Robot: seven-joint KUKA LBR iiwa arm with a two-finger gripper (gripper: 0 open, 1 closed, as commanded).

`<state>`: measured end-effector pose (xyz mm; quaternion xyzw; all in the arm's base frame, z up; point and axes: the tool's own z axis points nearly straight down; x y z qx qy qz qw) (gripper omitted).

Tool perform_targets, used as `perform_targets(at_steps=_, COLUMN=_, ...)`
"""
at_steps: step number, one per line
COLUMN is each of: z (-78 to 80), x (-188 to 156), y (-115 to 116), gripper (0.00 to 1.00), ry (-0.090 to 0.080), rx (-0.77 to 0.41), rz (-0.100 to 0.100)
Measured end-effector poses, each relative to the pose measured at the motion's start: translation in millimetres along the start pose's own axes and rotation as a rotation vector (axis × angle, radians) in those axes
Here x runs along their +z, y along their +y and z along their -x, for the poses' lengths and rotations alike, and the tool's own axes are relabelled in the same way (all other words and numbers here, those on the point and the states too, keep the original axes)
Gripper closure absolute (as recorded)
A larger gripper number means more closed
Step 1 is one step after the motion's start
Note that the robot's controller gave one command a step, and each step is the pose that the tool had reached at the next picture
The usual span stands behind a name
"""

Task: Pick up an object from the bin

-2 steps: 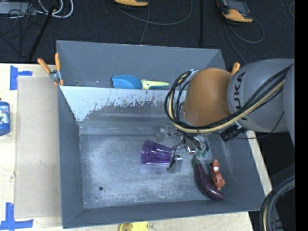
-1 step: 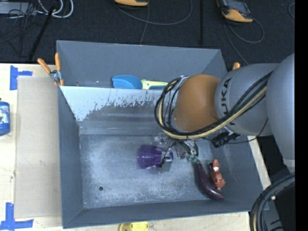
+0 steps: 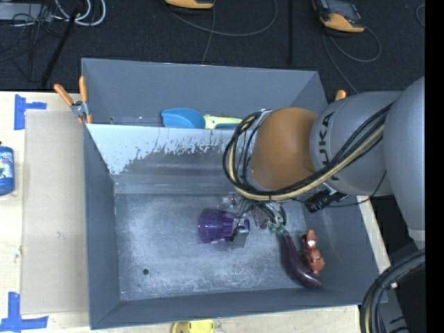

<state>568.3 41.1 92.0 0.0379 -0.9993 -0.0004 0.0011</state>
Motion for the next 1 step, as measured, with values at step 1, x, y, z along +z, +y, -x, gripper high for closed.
perform_targets(at_steps=1, z=2.3, x=-207.8, y=-38.4, gripper=1.0, ry=-0.001, rx=-0.007, rz=-0.001)
